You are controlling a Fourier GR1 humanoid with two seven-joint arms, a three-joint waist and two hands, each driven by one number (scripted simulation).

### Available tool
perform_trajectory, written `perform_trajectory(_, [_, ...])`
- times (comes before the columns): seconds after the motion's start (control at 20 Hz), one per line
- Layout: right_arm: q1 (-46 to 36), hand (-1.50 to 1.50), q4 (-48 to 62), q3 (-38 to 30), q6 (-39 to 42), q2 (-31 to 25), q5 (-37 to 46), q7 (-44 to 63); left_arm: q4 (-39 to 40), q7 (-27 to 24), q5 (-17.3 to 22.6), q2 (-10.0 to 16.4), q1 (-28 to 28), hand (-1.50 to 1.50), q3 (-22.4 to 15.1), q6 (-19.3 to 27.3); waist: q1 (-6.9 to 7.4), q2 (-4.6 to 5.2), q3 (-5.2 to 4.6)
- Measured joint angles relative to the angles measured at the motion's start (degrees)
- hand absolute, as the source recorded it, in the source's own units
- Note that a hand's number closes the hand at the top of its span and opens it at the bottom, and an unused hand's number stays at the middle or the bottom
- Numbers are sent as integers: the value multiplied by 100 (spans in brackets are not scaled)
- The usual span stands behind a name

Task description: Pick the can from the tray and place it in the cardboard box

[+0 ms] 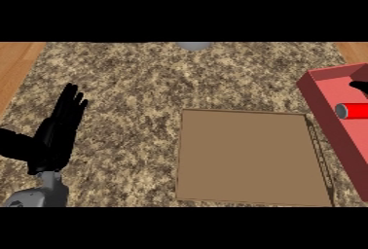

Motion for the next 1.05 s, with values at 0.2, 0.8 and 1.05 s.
perform_trajectory(0.2, [-115, -150, -39, -662, 451, 17, -1008, -78, -34, 31, -25, -31, 19, 0, 0, 58, -42, -14, 0])
perform_trajectory(0.8, [767, -150, -32, -1906, 1288, -428, -2901, -709, -113, 29, -75, -69, 82, 0, -31, 45, -16, 5, -5])
perform_trajectory(1.05, [1139, -150, 110, -2028, 1475, -660, -3367, -1024, -33, -44, -59, -46, 61, 0, 27, -28, -7, 8, -7])
